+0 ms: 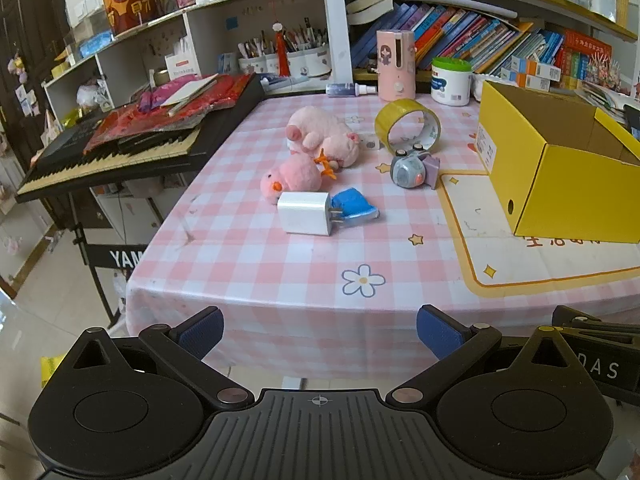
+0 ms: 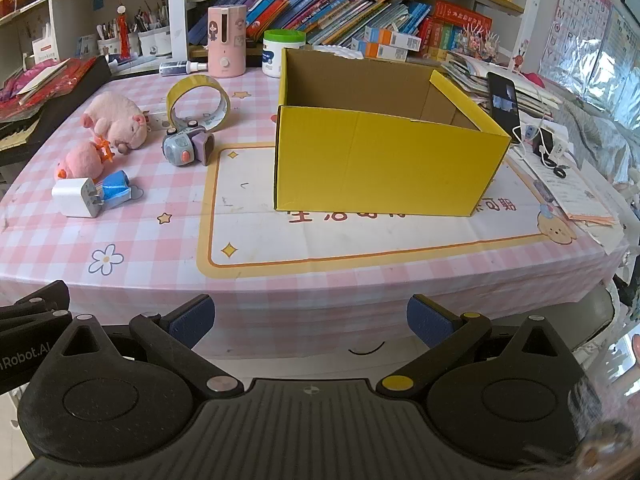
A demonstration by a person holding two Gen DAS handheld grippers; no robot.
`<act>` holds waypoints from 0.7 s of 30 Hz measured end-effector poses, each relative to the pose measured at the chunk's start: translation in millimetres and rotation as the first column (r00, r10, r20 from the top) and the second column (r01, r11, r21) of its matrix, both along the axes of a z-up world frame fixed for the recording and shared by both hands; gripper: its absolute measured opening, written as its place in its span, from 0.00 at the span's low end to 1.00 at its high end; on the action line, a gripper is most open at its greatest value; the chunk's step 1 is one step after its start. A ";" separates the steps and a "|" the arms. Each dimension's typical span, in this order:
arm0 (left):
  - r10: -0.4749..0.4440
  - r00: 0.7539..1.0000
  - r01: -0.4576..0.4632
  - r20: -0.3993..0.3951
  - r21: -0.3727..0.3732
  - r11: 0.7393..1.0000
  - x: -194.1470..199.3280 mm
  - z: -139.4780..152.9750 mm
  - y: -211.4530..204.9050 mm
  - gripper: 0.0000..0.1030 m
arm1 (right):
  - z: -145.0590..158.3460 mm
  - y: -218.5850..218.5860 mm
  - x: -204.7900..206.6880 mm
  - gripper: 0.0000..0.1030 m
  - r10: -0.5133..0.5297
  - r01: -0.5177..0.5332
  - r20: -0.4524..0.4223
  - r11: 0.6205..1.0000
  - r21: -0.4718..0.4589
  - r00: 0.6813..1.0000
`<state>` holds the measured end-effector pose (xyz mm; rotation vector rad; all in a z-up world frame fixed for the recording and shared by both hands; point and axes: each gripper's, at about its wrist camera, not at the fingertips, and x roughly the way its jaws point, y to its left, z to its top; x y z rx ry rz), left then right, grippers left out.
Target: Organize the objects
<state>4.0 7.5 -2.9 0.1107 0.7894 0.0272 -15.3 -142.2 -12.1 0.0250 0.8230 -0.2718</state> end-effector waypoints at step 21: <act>-0.007 1.000 0.007 0.008 0.009 1.000 0.9 3.9 -0.3 1.00 | 0.5 0.1 -1.1 1.00 0.002 -0.002 0.001 1.000 0.003 1.000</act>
